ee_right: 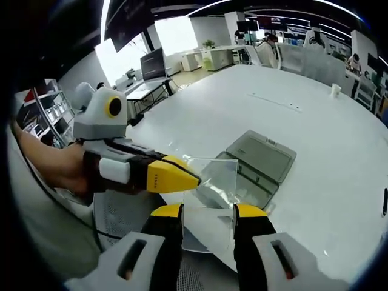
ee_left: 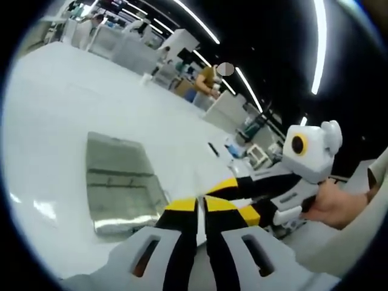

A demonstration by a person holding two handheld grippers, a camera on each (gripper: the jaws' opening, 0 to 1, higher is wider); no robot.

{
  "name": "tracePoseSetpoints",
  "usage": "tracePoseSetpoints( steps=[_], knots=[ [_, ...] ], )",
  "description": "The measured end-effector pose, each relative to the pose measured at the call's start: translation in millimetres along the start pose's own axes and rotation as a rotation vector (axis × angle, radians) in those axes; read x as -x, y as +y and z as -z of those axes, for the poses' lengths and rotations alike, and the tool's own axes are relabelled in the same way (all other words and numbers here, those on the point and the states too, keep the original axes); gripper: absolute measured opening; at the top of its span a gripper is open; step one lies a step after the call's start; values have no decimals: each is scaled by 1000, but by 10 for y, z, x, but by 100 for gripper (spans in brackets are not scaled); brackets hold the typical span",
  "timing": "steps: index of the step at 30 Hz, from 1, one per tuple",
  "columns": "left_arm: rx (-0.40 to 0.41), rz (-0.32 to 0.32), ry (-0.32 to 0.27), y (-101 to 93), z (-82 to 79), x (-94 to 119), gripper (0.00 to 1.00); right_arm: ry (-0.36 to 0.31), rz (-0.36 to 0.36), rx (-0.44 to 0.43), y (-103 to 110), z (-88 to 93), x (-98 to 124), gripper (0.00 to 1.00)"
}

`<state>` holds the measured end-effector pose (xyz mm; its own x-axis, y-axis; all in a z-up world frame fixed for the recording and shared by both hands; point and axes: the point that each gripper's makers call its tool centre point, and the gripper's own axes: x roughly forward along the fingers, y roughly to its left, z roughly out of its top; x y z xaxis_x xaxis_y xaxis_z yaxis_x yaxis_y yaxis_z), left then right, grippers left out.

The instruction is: Insert the divider into the dual guide fixture by aligning both edges with the guide slots and pushing it downward to the bottom, including one-sided entry, uneven engagement, binding, and posture correction.

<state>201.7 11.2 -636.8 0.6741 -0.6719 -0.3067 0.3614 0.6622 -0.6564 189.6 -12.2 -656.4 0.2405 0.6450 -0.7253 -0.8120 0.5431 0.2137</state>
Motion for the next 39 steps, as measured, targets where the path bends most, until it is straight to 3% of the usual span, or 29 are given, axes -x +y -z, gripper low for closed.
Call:
tracePoseSetpoints(
  steps=[18,39],
  knots=[
    [68,38,12,-26,29,-18,0,3,-1,-11,-4,26,-13,28],
    [40,51,3,2,7,-10,0,-17,-29,0,-20,-1,-12,30]
  ],
)
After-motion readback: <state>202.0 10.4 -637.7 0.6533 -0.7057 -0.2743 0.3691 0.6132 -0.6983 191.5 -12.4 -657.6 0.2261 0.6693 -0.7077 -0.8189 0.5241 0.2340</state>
